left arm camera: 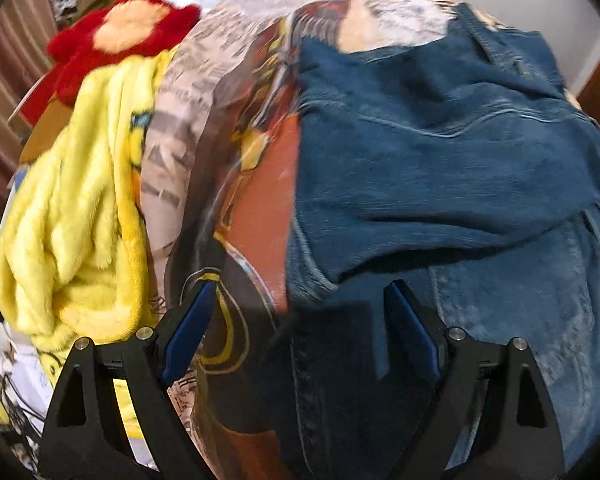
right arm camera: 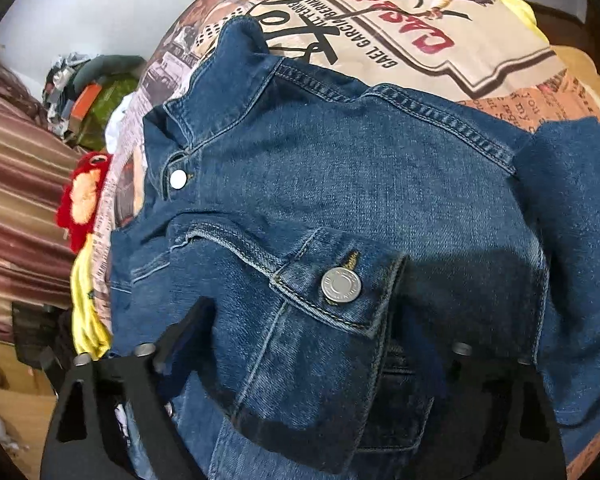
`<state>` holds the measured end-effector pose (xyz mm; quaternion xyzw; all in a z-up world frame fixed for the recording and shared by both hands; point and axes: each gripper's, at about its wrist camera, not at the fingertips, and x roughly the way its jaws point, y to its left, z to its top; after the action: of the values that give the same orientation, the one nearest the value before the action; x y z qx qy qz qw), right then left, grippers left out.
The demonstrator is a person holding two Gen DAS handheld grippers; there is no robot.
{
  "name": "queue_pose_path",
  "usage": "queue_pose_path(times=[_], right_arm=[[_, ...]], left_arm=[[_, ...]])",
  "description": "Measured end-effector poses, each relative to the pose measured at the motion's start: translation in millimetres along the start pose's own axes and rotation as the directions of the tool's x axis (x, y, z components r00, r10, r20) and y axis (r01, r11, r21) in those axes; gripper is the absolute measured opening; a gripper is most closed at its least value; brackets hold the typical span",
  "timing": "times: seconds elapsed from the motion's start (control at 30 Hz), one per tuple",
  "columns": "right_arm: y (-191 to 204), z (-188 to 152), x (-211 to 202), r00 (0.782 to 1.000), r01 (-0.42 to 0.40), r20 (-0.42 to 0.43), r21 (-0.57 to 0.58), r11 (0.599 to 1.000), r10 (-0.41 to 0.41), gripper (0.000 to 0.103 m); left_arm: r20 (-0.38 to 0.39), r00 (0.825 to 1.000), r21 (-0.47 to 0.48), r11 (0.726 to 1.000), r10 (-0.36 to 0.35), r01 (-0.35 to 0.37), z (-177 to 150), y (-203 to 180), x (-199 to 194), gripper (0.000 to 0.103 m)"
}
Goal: Fold large clothes
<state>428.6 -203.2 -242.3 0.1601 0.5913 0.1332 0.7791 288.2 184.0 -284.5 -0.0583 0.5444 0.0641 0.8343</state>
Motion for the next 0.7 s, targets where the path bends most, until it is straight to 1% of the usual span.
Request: queue_pose_path(times=[0.03, 0.1, 0.17, 0.2, 0.27, 0.37, 0.43, 0.53, 0.6, 0.63, 0.7], right_arm=[[3.6, -0.2, -0.9, 1.000, 0.009, 0.006, -0.016, 1.000, -0.009, 0.066], [10.8, 0.0, -4.7, 1.000, 0.026, 0.019, -0.067, 0.997, -0.024, 0.045], [15.7, 1.9, -10.5, 1.000, 0.006, 0.021, -0.098, 0.995, -0.004, 0.039], [19.3, 2.5, -15.8, 0.999, 0.003, 0.034, -0.113, 0.994, 0.001, 0.038], [30.7, 2.3, -32.4, 0.996, 0.033, 0.090, -0.172, 0.985, -0.018, 0.038], [46.2, -1.5, -58.3, 0.986, 0.074, 0.162, -0.260, 0.963, -0.032, 0.038], [55.7, -5.3, -75.3, 0.976, 0.120, 0.213, -0.320, 0.940, -0.052, 0.038], [62.5, -12.5, -89.6, 0.953, 0.218, 0.282, -0.393, 0.893, -0.108, 0.038], [58.6, -17.4, -87.8, 0.944, 0.268, 0.293, -0.414, 0.870, -0.151, 0.038], [53.6, -19.5, -82.8, 0.943, 0.284, 0.283, -0.418, 0.863, -0.173, 0.038], [40.3, -21.9, -69.2, 0.949, 0.291, 0.237, -0.413, 0.863, -0.206, 0.039]], left_arm=[[0.000, 1.000, -0.014, 1.000, -0.007, 0.007, 0.5, 1.5, 1.6, 0.087], [0.008, 1.000, -0.045, 0.999, -0.005, 0.005, 4.7, 4.0, 3.4, 0.087], [0.019, 1.000, -0.050, 0.999, 0.018, -0.017, 8.8, 4.5, 4.0, 0.087], [0.024, 0.999, -0.052, 0.998, 0.034, -0.033, 10.8, 5.1, 4.0, 0.087], [0.033, 0.998, -0.058, 0.997, 0.051, -0.049, 13.7, 6.9, 2.6, 0.087], [0.035, 0.998, -0.063, 0.997, 0.050, -0.048, 18.5, 10.1, 1.7, 0.087], [0.034, 0.998, -0.059, 0.997, 0.052, -0.050, 21.4, 13.7, 2.7, 0.087], [0.038, 0.998, -0.048, 0.997, 0.059, -0.057, 22.3, 10.4, 3.0, 0.087], [0.041, 0.997, -0.037, 0.997, 0.066, -0.064, 23.3, 7.9, 4.9, 0.087], [0.040, 0.997, -0.034, 0.997, 0.070, -0.069, 24.6, 7.3, 6.8, 0.087], [0.039, 0.997, -0.036, 0.997, 0.071, -0.070, 22.3, 6.0, 6.8, 0.087]])
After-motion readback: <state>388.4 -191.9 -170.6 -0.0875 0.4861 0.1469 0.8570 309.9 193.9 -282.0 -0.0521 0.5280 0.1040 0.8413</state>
